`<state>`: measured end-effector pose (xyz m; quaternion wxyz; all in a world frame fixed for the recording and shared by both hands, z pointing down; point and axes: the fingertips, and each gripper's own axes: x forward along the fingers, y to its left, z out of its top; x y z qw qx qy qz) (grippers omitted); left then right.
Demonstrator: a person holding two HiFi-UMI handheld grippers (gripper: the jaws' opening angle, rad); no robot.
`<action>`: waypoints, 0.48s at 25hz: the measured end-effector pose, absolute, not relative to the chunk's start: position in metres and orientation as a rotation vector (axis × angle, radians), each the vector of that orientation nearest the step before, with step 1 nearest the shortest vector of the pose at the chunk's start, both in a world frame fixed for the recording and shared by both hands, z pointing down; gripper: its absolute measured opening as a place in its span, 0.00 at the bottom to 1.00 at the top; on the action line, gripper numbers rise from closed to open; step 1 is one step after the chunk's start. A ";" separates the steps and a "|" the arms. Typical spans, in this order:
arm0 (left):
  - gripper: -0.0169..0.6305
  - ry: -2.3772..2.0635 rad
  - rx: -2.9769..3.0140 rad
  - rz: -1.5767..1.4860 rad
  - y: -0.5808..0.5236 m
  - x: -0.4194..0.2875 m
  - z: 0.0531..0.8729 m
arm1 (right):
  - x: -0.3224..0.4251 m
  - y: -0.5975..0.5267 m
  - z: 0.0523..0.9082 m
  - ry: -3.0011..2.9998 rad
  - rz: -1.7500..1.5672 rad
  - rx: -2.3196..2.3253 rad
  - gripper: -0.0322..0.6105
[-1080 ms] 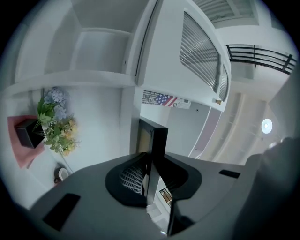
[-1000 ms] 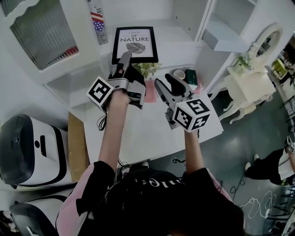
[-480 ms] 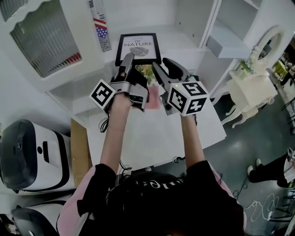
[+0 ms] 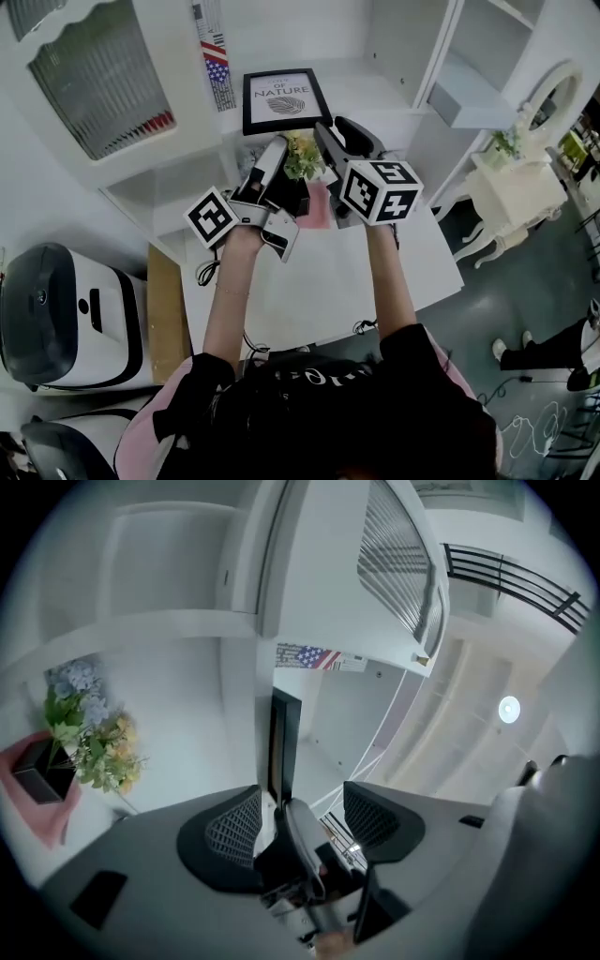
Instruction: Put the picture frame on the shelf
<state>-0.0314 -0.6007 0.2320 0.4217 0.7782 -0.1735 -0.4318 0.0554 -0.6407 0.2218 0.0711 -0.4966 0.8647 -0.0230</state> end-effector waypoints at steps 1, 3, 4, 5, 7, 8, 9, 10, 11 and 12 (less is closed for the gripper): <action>0.44 -0.426 1.953 -1.051 -0.595 -0.029 0.240 | 0.054 -0.642 0.222 2.599 -0.073 -1.491 0.32; 0.43 -0.418 1.963 -0.984 -0.586 -0.024 0.259 | 0.052 -0.646 0.222 2.594 -0.082 -1.490 0.32; 0.42 -0.421 1.964 -0.955 -0.582 -0.022 0.268 | 0.051 -0.649 0.223 2.591 -0.087 -1.492 0.32; 0.42 -0.429 1.961 -0.932 -0.579 -0.021 0.277 | 0.051 -0.651 0.223 2.589 -0.092 -1.498 0.32; 0.40 -0.463 1.947 -0.901 -0.574 -0.022 0.295 | 0.048 -0.657 0.223 2.593 -0.095 -1.517 0.32; 0.40 -0.482 1.941 -0.890 -0.572 -0.024 0.302 | 0.047 -0.660 0.223 2.597 -0.091 -1.528 0.32; 0.39 -0.496 1.939 -0.880 -0.569 -0.025 0.308 | 0.046 -0.663 0.223 2.601 -0.088 -1.538 0.32; 0.38 -0.506 1.941 -0.872 -0.566 -0.026 0.313 | 0.045 -0.665 0.223 2.603 -0.087 -1.544 0.32; 0.38 -0.512 1.947 -0.863 -0.562 -0.027 0.316 | 0.045 -0.666 0.223 2.603 -0.090 -1.546 0.32; 0.37 -0.516 1.956 -0.856 -0.559 -0.027 0.318 | 0.045 -0.667 0.224 2.604 -0.095 -1.545 0.32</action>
